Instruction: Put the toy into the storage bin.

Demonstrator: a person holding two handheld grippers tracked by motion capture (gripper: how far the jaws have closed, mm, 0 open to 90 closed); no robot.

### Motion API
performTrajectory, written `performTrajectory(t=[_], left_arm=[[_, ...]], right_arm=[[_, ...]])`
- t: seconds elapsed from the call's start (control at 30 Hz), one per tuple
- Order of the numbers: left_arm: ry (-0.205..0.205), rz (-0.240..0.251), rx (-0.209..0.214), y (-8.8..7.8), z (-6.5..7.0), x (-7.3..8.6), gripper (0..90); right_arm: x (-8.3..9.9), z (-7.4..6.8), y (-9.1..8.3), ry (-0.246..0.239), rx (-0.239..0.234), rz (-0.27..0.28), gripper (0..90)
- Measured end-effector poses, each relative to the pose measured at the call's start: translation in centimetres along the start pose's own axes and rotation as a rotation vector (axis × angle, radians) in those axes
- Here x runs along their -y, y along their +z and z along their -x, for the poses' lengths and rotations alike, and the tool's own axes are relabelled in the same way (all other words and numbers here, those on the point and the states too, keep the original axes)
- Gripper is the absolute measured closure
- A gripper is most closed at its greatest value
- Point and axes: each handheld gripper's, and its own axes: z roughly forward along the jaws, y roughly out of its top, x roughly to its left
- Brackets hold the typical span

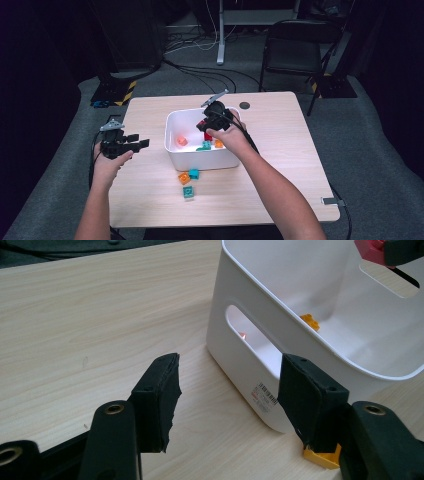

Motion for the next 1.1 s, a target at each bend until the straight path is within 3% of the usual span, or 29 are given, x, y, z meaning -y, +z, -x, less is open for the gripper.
performTrajectory(t=[0.27,0.4,0.73,1.1], left_arm=[[0.001,0.002,0.002,0.1,0.0,0.0,41.5],[0.003,-0.003,0.004,0.1,0.1,0.0,41.5],[0.008,-0.007,0.004,0.3,0.4,0.1,41.9],[0.024,-0.018,-0.001,0.4,0.9,0.0,42.1]], right_arm=[[0.0,0.1,0.9,0.019,0.019,-0.014,55.6],[0.0,0.0,0.6,0.001,0.027,-0.007,52.6],[0.3,-1.2,-1.8,-0.036,0.012,0.020,52.9],[2.1,-2.3,-4.4,-0.055,-0.007,0.058,52.8]])
